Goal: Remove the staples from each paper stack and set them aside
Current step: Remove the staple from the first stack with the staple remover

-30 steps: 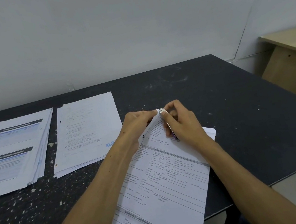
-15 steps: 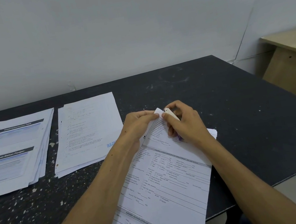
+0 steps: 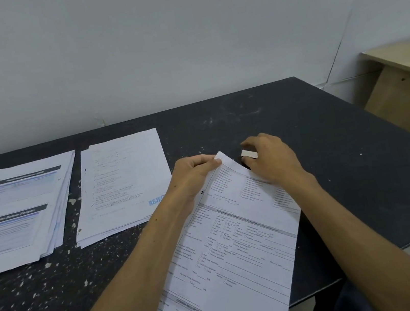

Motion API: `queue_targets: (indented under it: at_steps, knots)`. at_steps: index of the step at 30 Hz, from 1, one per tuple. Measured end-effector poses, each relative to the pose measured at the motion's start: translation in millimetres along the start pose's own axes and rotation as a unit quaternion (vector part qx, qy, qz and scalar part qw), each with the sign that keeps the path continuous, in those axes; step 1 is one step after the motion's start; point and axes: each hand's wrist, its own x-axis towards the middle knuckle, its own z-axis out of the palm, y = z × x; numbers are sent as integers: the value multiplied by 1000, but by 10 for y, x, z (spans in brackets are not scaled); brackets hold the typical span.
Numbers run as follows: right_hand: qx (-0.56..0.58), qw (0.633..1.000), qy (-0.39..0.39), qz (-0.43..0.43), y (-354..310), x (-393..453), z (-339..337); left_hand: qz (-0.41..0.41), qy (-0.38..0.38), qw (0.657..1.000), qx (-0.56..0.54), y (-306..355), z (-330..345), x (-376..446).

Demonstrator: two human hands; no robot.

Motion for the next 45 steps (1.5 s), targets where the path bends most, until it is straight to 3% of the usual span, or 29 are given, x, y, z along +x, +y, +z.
queue_targets:
  at_steps: [6, 10, 14, 19, 24, 28, 36, 39, 45]
  knots:
    - [65, 998, 21, -15, 37, -83, 28, 16, 12, 1000, -3, -17, 23, -9]
    - [119, 985, 80, -98, -69, -162, 15, 22, 8, 1000, 3, -24, 31, -8]
    - [114, 975, 72, -176, -193, -198, 5, 34, -10, 999, 4, -23, 13, -17]
    - [61, 978, 66, -190, -242, -208, 22, 38, -17, 999, 31, -18, -14, -34]
    - [7, 984, 51, -173, -271, -199, -19, 38, -12, 999, 23, -37, -4, -29]
    - [-23, 987, -6, -160, -319, -177, -99, 58, -1, 998, 30, -53, 26, -31]
    - [-162, 977, -69, -120, -594, -101, -268, 165, 86, 974, 126, -204, 191, -13]
    - [-143, 982, -86, -87, -675, -36, -331, 176, 99, 967, 155, -210, 222, -31]
    - [-60, 980, -191, -6, -657, 170, -496, 209, 106, 952, 197, -224, 234, -69]
